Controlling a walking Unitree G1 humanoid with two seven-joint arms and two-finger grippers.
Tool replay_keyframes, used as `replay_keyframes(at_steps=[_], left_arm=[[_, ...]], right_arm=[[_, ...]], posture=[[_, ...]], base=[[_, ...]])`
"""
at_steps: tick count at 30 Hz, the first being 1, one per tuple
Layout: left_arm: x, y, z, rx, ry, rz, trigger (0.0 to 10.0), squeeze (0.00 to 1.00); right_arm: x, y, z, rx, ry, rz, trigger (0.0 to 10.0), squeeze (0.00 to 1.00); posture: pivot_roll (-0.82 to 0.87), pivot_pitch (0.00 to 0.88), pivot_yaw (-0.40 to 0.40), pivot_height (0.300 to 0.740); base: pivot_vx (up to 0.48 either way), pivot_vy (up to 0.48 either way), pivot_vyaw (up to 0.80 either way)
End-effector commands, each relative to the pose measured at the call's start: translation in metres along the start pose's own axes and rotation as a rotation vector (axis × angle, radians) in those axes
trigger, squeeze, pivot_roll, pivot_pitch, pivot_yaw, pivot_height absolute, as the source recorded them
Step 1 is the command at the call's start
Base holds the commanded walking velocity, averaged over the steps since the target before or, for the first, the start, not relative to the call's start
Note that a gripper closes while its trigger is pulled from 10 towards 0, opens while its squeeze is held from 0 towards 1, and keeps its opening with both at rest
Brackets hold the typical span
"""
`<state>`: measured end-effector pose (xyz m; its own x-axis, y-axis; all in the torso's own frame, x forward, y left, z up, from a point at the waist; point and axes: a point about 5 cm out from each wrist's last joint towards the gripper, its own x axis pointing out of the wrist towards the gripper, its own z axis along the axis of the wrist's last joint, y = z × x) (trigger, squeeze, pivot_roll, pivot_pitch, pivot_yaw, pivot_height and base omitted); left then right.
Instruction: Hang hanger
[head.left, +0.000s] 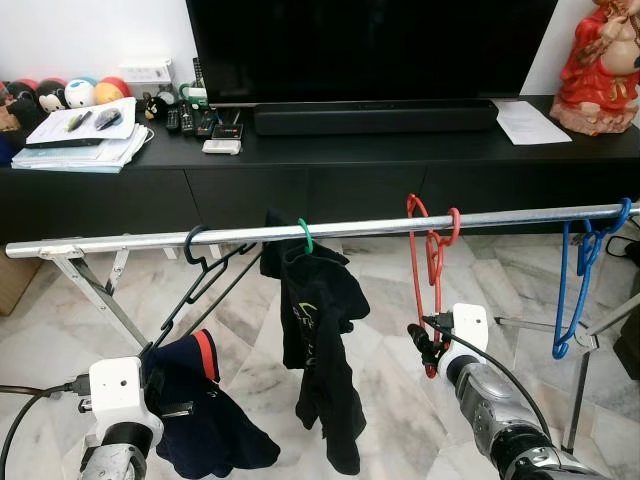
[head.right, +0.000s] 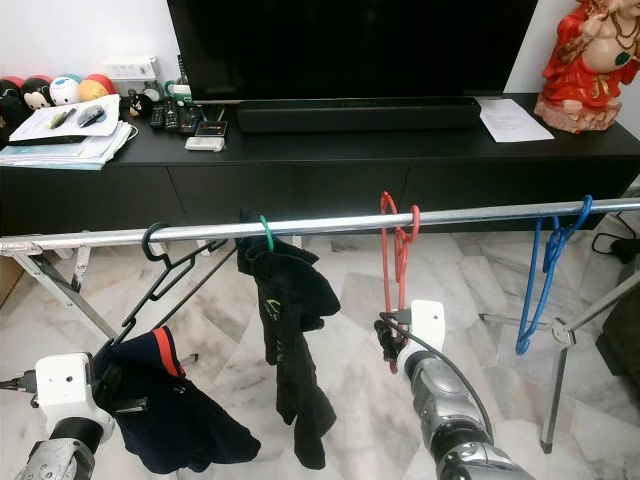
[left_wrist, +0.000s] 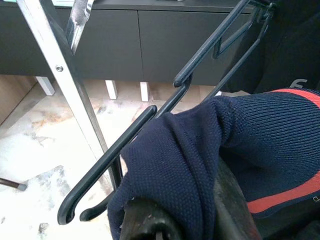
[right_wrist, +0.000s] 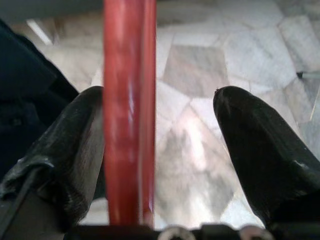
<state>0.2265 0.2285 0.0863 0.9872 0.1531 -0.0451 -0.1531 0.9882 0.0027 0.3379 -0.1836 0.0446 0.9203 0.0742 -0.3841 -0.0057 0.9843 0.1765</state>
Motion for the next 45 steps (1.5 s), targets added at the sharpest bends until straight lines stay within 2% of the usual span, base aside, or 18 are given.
replay_keyframes(at_steps=[1,10,15,16,17,18,19,20,21,26,30,33,34,40,41,43,45], left_arm=[[-0.001,-0.002,0.004,-0.004,-0.014,-0.006,10.0,0.00],[-0.001,-0.004,0.003,-0.009,-0.012,-0.013,10.0,0.00],[-0.001,-0.005,0.003,-0.012,-0.012,-0.014,10.0,0.00],[-0.001,-0.005,0.003,-0.013,-0.012,-0.014,10.0,0.00],[-0.001,-0.005,0.002,-0.014,-0.012,-0.014,10.0,0.00],[-0.001,-0.005,0.002,-0.014,-0.012,-0.013,10.0,0.00],[-0.002,-0.005,0.002,-0.015,-0.011,-0.013,10.0,0.00],[-0.002,-0.006,0.002,-0.015,-0.011,-0.014,10.0,0.00],[-0.002,-0.006,0.002,-0.015,-0.011,-0.014,10.0,0.00],[-0.002,-0.006,0.001,-0.015,-0.011,-0.015,10.0,0.00],[-0.002,-0.007,0.000,-0.017,-0.012,-0.019,10.0,0.00],[-0.002,-0.007,0.000,-0.017,-0.012,-0.020,10.0,0.00],[-0.002,-0.007,0.000,-0.017,-0.012,-0.020,10.0,0.00],[-0.001,-0.006,0.000,-0.014,-0.018,-0.015,10.0,0.00],[-0.001,-0.006,0.000,-0.014,-0.018,-0.015,10.0,0.00],[-0.002,-0.005,0.000,-0.014,-0.019,-0.012,10.0,0.00],[-0.002,-0.005,0.000,-0.014,-0.019,-0.012,10.0,0.00]], right_arm=[[-0.002,-0.001,-0.003,0.015,-0.021,-0.005,10.0,0.78],[-0.007,-0.004,-0.003,0.023,-0.108,-0.003,10.0,0.78],[-0.013,-0.005,0.003,0.016,-0.235,-0.025,10.0,0.78],[-0.015,-0.005,0.004,0.013,-0.255,-0.022,10.0,0.75],[-0.019,-0.004,0.006,0.021,-0.312,-0.015,10.0,0.56],[-0.021,-0.004,0.007,0.017,-0.339,-0.011,10.0,0.42],[-0.024,-0.004,0.007,0.007,-0.366,-0.008,10.0,0.29],[-0.025,-0.004,0.008,0.001,-0.377,-0.009,10.0,0.24],[-0.027,-0.005,0.008,-0.001,-0.395,-0.018,10.0,0.00],[-0.037,-0.011,0.007,-0.017,-0.454,-0.065,10.0,0.00],[-0.048,-0.019,0.000,0.001,-0.484,-0.159,10.0,0.00],[-0.053,-0.036,-0.014,0.007,-0.425,-0.322,10.0,0.00],[-0.053,-0.036,-0.014,0.007,-0.425,-0.322,10.0,0.00],[-0.062,-0.061,-0.055,0.130,-0.206,-0.612,10.0,0.00],[-0.062,-0.061,-0.055,0.130,-0.206,-0.612,10.0,0.00],[-0.067,-0.065,-0.071,0.187,-0.127,-0.689,10.0,0.00],[-0.068,-0.067,-0.076,0.206,-0.096,-0.708,10.0,0.00]], posture=[[0.00,0.154,-0.007,0.740],[0.00,0.151,-0.011,0.740],[0.00,0.147,-0.019,0.740],[0.00,0.147,-0.019,0.740],[0.00,0.147,-0.019,0.740],[0.00,0.144,-0.020,0.740],[0.00,0.143,-0.020,0.740],[0.00,0.143,-0.020,0.740],[-0.01,0.138,-0.023,0.740],[-0.01,0.133,-0.025,0.740],[-0.01,0.122,-0.028,0.740],[-0.01,0.116,-0.030,0.740],[-0.01,0.116,-0.030,0.740],[0.00,0.103,-0.037,0.740],[0.00,0.103,-0.037,0.740],[0.00,0.098,-0.038,0.740],[0.00,0.097,-0.039,0.740]], base=[[0.000,0.000,0.00],[0.000,0.000,0.00],[0.000,0.000,0.00],[0.000,0.000,0.00],[0.000,0.000,0.00],[0.000,0.000,0.00],[0.000,0.000,0.00],[0.000,0.000,0.00],[0.000,0.000,0.00],[0.000,0.000,0.00],[0.000,0.000,0.00],[0.000,0.000,0.00],[0.000,0.000,0.00],[0.000,0.000,0.00],[0.000,0.000,0.00],[0.000,0.000,0.00],[0.000,0.000,0.00]])
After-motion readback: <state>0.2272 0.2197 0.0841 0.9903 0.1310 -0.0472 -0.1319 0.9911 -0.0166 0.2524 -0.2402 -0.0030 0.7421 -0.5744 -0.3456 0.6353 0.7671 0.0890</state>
